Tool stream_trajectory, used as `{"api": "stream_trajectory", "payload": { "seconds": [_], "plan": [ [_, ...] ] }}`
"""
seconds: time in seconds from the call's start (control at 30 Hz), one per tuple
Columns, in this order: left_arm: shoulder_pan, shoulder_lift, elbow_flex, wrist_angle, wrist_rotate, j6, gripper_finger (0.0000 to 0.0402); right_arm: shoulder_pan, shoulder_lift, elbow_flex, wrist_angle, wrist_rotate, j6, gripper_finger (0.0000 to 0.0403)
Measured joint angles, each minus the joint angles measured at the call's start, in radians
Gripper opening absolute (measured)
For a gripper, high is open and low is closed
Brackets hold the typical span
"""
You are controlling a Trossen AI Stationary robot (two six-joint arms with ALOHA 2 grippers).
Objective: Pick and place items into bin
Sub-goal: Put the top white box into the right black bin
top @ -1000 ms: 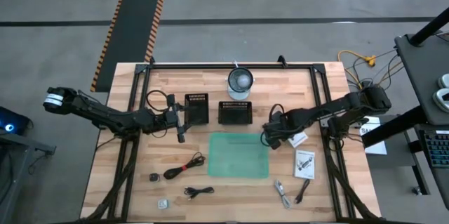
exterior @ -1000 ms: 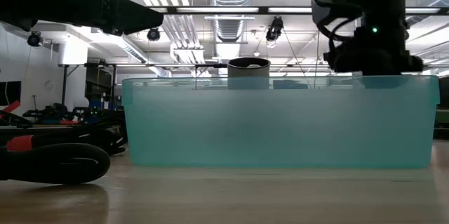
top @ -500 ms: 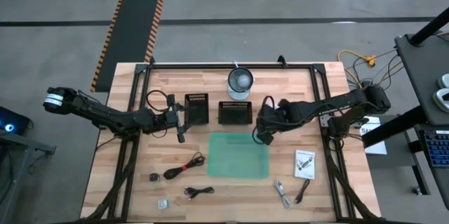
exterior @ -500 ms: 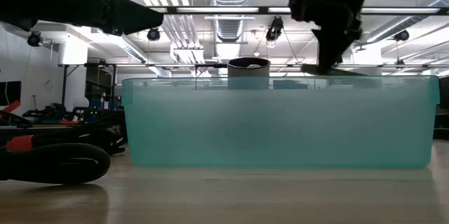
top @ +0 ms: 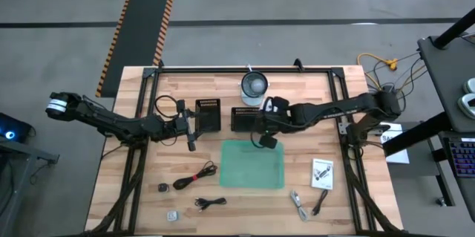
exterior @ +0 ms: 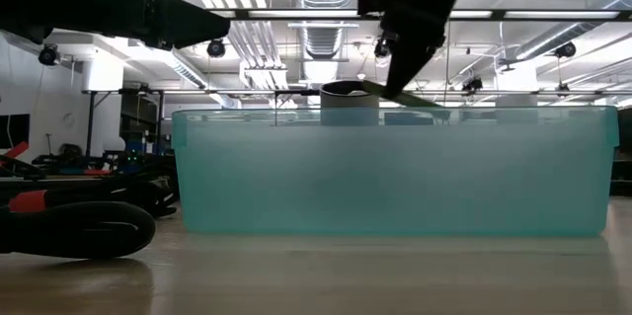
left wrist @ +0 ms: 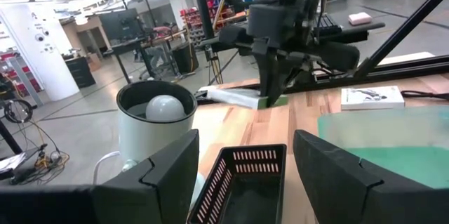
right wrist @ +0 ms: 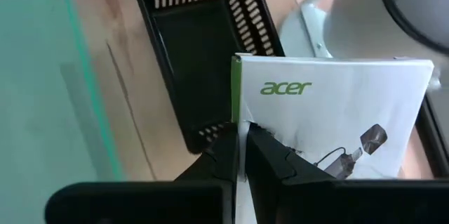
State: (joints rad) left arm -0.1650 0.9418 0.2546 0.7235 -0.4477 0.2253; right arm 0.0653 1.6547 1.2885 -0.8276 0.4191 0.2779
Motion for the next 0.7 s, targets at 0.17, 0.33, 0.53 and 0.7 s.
{"api": "stream_trajectory", "payload": {
  "seconds": [0.17, 0.33, 0.53, 0.7],
  "plan": [
    [0.0, 0.0, 0.0, 0.0, 0.0, 0.0, 0.0215, -0.038, 0.062, 0.066, 0.012, -0.067, -0.125, 0.0009],
    [0.0, 0.0, 0.0, 0.0, 0.0, 0.0, 0.0215, -0.091, 0.118, 0.106, 0.054, -0.188, -0.233, 0.0009],
    [0.0, 0.0, 0.0, 0.0, -0.004, 0.0, 0.0215, -0.145, 0.184, 0.154, 0.053, -0.287, -0.31, 0.0009],
    [0.0, 0.0, 0.0, 0.001, -0.005, 0.0, 0.0215, -0.171, 0.215, 0.194, 0.053, -0.352, -0.362, 0.0009]
  ]
}}
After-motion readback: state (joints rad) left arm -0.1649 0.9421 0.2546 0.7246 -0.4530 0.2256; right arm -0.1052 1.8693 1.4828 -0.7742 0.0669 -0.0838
